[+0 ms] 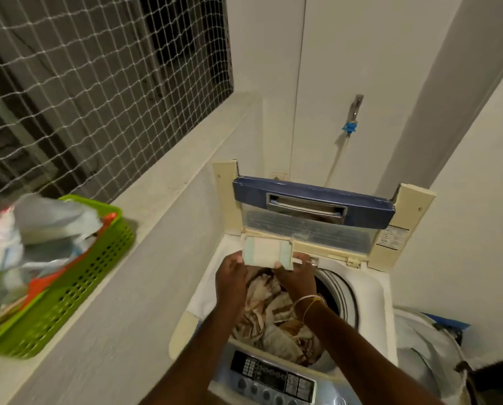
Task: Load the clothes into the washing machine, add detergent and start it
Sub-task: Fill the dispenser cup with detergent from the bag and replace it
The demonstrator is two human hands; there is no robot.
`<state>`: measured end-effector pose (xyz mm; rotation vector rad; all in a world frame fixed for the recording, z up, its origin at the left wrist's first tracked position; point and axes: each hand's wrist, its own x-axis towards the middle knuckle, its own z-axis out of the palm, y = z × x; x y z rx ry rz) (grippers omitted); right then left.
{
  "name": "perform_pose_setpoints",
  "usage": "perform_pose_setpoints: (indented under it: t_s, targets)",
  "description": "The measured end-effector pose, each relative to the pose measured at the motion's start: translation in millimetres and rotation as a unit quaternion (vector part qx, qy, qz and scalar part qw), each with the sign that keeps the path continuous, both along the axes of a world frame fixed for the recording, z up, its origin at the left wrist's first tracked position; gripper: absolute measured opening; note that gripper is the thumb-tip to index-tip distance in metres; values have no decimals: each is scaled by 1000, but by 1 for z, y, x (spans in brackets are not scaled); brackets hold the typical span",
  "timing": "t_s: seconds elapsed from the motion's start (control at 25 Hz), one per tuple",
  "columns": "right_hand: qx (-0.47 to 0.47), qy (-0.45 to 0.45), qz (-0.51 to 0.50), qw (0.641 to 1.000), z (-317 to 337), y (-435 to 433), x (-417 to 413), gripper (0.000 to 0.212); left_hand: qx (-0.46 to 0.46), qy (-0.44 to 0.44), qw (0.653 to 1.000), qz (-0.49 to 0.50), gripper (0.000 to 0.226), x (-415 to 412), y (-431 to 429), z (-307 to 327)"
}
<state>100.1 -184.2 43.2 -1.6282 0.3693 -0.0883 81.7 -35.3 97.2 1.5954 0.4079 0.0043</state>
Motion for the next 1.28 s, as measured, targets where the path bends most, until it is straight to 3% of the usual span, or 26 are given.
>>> perform_pose_setpoints:
  t_s: [0.16, 0.28, 0.4, 0.6, 0.84, 1.04, 1.28]
  targets:
    - [89, -20, 48, 995, 31, 21, -1, 44, 31, -43, 998, 41, 24, -23, 25, 24]
    - [12, -41, 55, 998, 55, 42, -2, 57, 55, -59, 996, 44, 29, -34, 43, 42]
    - [-1, -76, 56, 996, 85, 69, 1, 29, 90, -89, 991, 32, 35, -42, 62, 65]
    - [61, -106, 78, 989, 126, 132, 41, 19, 104, -112, 987, 48, 41, -39, 106, 95]
    - [51, -82, 75, 992, 165, 190, 106, 6, 147, -92, 985, -6, 65, -1, 140, 108]
    - [-58, -97, 104, 988, 173, 224, 146, 25, 171, -54, 984, -9, 74, 30, 154, 115]
    - [-125, -94, 182, 971, 150, 233, 179, 19, 177, -2, 983, 40, 74, 51, 152, 109]
